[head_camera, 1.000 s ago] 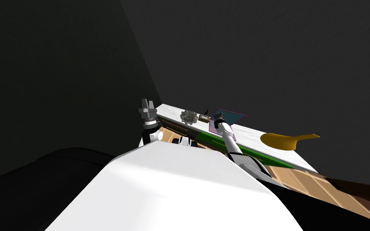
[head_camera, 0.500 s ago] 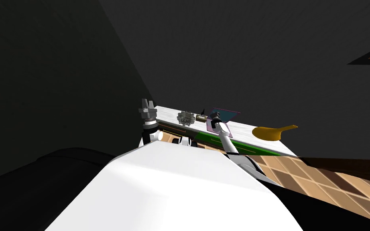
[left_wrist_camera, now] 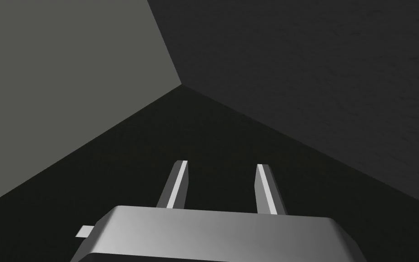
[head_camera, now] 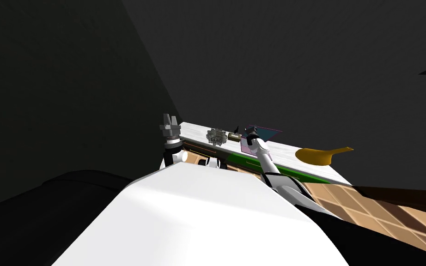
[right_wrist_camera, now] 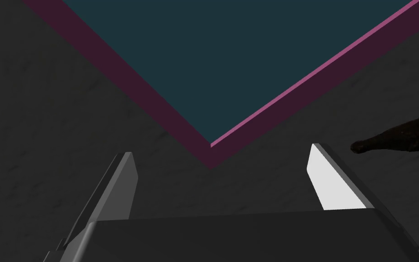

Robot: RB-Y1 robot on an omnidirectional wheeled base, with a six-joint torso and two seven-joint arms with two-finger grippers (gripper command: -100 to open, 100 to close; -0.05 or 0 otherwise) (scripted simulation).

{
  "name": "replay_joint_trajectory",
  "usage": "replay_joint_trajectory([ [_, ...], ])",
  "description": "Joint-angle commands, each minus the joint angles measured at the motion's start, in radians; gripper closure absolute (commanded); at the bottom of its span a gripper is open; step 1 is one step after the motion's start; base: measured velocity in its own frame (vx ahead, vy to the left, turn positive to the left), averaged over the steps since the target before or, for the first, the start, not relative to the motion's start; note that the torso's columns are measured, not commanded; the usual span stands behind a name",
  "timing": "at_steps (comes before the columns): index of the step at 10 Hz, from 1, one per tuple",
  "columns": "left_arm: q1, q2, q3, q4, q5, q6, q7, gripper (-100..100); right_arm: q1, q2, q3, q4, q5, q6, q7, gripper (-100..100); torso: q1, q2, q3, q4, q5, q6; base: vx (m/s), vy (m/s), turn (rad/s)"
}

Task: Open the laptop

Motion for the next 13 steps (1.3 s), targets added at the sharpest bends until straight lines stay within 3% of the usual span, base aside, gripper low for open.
replay_joint_trajectory([
  [1,0.0,0.0,0.0,0.0,0.0,0.0,0.0,0,-0.011,-0.008,-0.003,0.012,-0.007,-0.001,-0.002,-100,-0.001,0.0,0.0,0.0,0.0,0.0,0.002,0.02,-0.001],
  [2,0.0,0.0,0.0,0.0,0.0,0.0,0.0,0,-0.012,-0.007,-0.053,0.036,0.018,0.023,0.0,-100,-0.003,0.001,0.001,0.0,-0.001,0.0,-0.079,-0.089,0.267],
  [3,0.0,0.0,0.0,0.0,0.0,0.0,0.0,0,-0.012,-0.007,-0.063,0.036,0.018,0.023,0.0,-100,-0.007,0.005,0.003,0.001,-0.002,-0.001,-0.085,-0.113,0.423],
  [4,0.0,0.0,0.0,0.0,0.0,0.0,0.0,0,-0.012,-0.005,-0.116,0.059,0.043,0.048,0.002,-100,-0.004,0.004,0.002,0.001,-0.002,0.0,-0.11,-0.131,0.484],
  [5,0.0,0.0,0.0,0.0,0.0,0.0,0.0,0,-0.012,-0.005,-0.122,0.059,0.043,0.048,0.002,-100,-0.003,0.003,0.002,0.001,-0.001,0.0,-0.109,-0.139,0.478],
  [6,0.0,0.0,0.0,0.0,0.0,0.0,0.0,0,-0.011,-0.003,-0.17,0.081,0.068,0.073,0.005,-100,-0.001,0.001,0.001,0.0,0.0,0.0,-0.128,-0.148,0.433],
  [7,0.0,0.0,0.0,0.0,0.0,0.0,0.0,0,-0.011,-0.003,-0.182,0.081,0.068,0.073,0.005,-100,-0.001,0.0,0.0,0.0,0.0,0.0,-0.125,-0.102,0.373],
  [10,0.0,0.0,0.0,0.0,0.0,0.0,0.0,0,-0.01,0.0,-0.286,0.126,0.119,0.123,0.01,-100,0.0,-0.001,-0.001,0.0,0.0,0.001,-0.132,-0.085,0.395],
  [11,0.0,0.0,0.0,0.0,0.0,0.0,0.0,0,-0.01,0.0,-0.301,0.126,0.119,0.123,0.01,-100,-0.001,0.0,0.0,0.0,0.0,0.001,-0.131,-0.085,0.408],
  [12,0.0,0.0,0.0,0.0,0.0,0.0,0.0,0,-0.009,0.002,-0.346,0.149,0.144,0.148,0.012,-100,-0.002,0.0,0.0,0.0,-0.001,0.002,-0.17,-0.093,0.448],
  [13,0.0,0.0,0.0,0.0,0.0,0.0,0.0,0,-0.009,0.002,-0.361,0.149,0.13,0.148,0.012,-100,-0.003,0.003,0.002,0.001,-0.001,0.001,-0.153,-0.07,0.49],
])
